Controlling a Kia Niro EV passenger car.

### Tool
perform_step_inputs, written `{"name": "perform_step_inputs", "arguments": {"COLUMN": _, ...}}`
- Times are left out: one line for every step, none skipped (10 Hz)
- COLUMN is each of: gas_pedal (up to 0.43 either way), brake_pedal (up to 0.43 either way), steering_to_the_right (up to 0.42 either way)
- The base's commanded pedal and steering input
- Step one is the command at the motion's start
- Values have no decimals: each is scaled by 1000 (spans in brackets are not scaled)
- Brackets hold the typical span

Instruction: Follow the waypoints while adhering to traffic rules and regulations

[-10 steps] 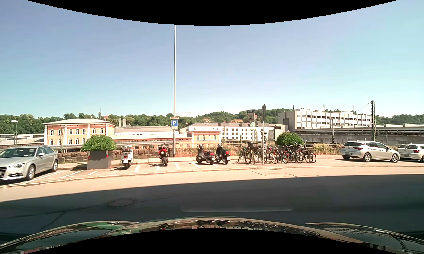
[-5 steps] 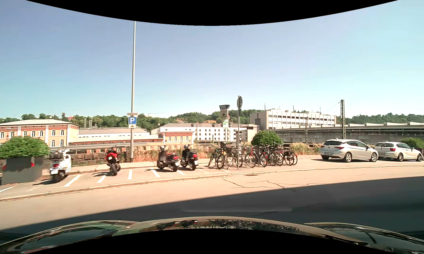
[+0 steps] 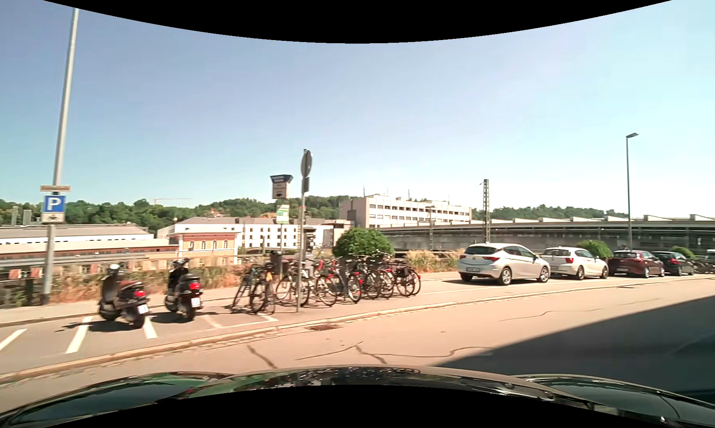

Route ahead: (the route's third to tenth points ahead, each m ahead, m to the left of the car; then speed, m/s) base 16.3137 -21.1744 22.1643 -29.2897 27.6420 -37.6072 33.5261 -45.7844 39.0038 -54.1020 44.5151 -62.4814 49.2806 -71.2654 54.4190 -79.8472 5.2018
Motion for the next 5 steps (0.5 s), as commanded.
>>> {"name": "perform_step_inputs", "arguments": {"gas_pedal": 169, "brake_pedal": 0, "steering_to_the_right": 514}}
{"name": "perform_step_inputs", "arguments": {"gas_pedal": 177, "brake_pedal": 0, "steering_to_the_right": 521}}
{"name": "perform_step_inputs", "arguments": {"gas_pedal": 177, "brake_pedal": 0, "steering_to_the_right": 521}}
{"name": "perform_step_inputs", "arguments": {"gas_pedal": 189, "brake_pedal": 0, "steering_to_the_right": 518}}
{"name": "perform_step_inputs", "arguments": {"gas_pedal": 189, "brake_pedal": 0, "steering_to_the_right": 514}}
